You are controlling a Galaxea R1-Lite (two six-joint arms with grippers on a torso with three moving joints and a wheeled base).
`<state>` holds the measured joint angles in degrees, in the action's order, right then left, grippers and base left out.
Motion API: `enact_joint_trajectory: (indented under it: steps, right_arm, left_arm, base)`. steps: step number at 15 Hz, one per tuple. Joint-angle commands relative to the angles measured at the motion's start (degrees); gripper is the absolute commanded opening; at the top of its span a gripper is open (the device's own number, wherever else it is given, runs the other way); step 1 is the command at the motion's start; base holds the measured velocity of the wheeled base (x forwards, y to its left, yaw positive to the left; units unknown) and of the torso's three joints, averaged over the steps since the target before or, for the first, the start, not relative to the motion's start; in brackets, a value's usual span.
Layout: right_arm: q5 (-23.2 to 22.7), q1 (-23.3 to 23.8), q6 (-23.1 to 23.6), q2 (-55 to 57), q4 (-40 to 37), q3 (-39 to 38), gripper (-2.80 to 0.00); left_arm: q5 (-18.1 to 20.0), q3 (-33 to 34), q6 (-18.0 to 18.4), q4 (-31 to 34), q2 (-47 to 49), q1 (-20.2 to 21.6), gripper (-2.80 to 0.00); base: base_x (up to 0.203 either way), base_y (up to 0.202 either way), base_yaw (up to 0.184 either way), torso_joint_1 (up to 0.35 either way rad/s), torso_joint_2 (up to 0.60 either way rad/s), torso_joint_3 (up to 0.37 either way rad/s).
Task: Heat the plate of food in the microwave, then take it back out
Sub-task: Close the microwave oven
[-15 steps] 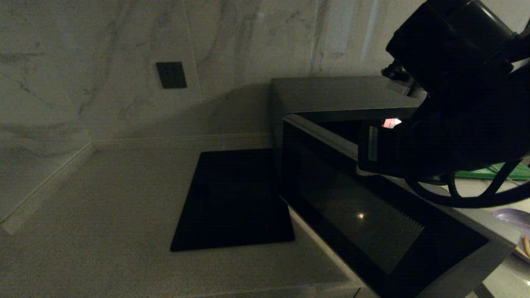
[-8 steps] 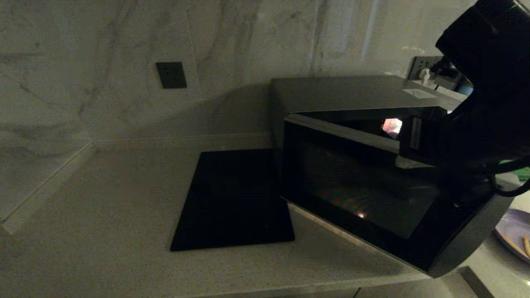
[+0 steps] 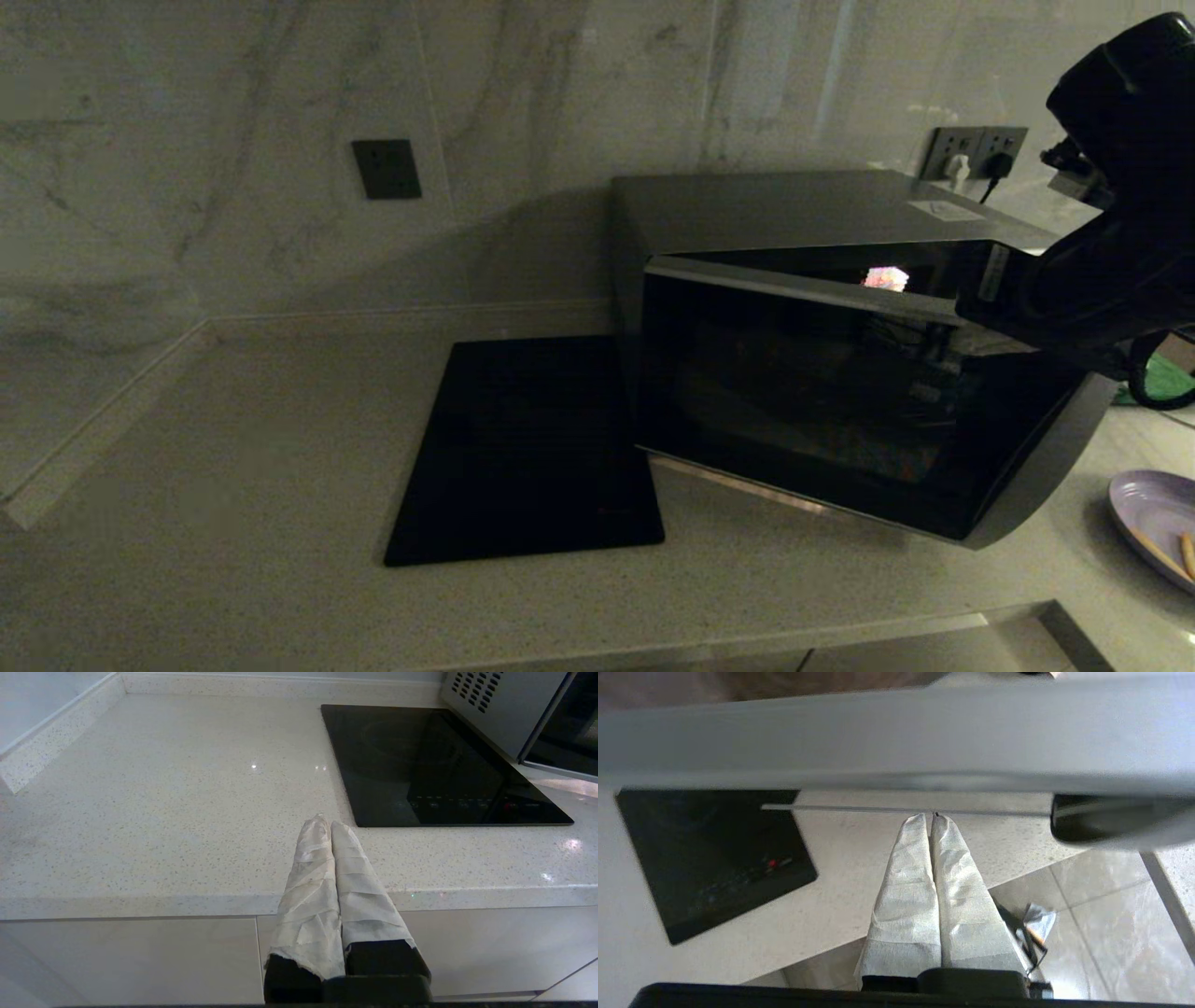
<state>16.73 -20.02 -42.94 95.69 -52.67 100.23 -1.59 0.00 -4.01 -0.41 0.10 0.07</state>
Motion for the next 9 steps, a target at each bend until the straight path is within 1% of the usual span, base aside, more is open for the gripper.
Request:
enact_joint_trajectory:
  steps: [1, 5, 6, 9]
  right_arm:
    - [-2.29, 3.84, 0.18, 1.38, 0.59, -1.13, -2.8]
    - [-4.13, 8.01, 1.51, 3.43, 5.81, -1.6, -2.8]
    - [-5.53, 8.88, 1.83, 3.59, 7.19, -1.55, -2.8]
    - [-6.54, 9.67, 2.24, 4.4, 11.2, -1.51, -2.8]
  left_arm:
    - [0.01, 0.0, -0.03, -0.02, -0.01, 0.01, -2.8]
    - [0.01, 0.0, -0.03, -0.02, -0.01, 0.01, -2.8]
    - [-0.07, 0.0, -0.03, -0.02, -0.01, 0.01, -2.8]
    - [-0.01, 0.0, -0.03, -0.02, -0.01, 0.01, -2.8]
  base:
    - [0.0, 0.0, 0.0, 0.0, 0.0, 0.0]
    - [0.0, 0.0, 0.0, 0.0, 0.0, 0.0]
    - [0.0, 0.0, 0.0, 0.0, 0.0, 0.0]
    - [0.0, 0.0, 0.0, 0.0, 0.0, 0.0]
